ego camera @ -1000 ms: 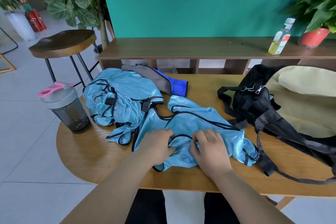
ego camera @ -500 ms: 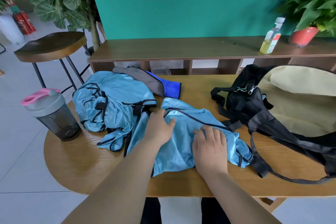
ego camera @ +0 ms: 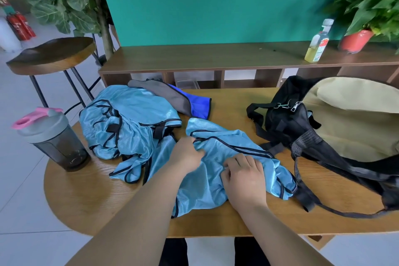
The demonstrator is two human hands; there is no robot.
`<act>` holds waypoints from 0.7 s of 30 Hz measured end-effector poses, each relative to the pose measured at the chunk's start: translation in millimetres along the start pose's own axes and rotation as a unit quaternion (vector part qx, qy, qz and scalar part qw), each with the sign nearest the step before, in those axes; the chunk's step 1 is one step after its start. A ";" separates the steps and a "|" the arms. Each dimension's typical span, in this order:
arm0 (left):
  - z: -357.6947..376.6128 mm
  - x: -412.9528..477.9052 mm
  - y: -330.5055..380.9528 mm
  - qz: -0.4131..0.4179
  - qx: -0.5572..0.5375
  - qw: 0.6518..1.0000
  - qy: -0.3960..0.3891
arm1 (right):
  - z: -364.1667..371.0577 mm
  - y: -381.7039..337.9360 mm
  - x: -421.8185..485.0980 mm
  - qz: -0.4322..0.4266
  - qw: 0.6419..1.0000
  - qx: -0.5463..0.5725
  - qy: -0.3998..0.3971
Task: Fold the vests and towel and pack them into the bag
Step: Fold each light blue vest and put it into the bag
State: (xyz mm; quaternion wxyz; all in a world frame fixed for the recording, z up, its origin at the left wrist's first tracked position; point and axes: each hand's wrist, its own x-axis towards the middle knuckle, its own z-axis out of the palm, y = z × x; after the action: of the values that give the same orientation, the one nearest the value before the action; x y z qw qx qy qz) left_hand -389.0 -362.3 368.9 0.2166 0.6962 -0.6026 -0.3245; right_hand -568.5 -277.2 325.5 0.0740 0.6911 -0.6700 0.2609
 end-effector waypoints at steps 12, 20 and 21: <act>7.2 -95.2 -22.0 0.131 -0.183 0.972 0.066 | -20.4 -3.9 -3.6 -0.056 0.994 0.093 -0.033; 9.0 -108.1 -51.1 0.182 -0.109 0.976 0.053 | -9.2 -1.7 -12.6 -0.176 0.981 0.083 0.000; 8.4 -107.9 -50.0 0.168 -0.126 0.977 0.044 | -9.0 -1.5 -12.1 -0.170 0.982 0.083 0.008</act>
State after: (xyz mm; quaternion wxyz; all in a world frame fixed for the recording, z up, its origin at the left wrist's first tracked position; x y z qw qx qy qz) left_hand -367.0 -246.9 349.0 0.3806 0.5660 -0.6547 -0.3258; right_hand -569.1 -262.2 328.0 0.0651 0.7964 -0.5186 0.3044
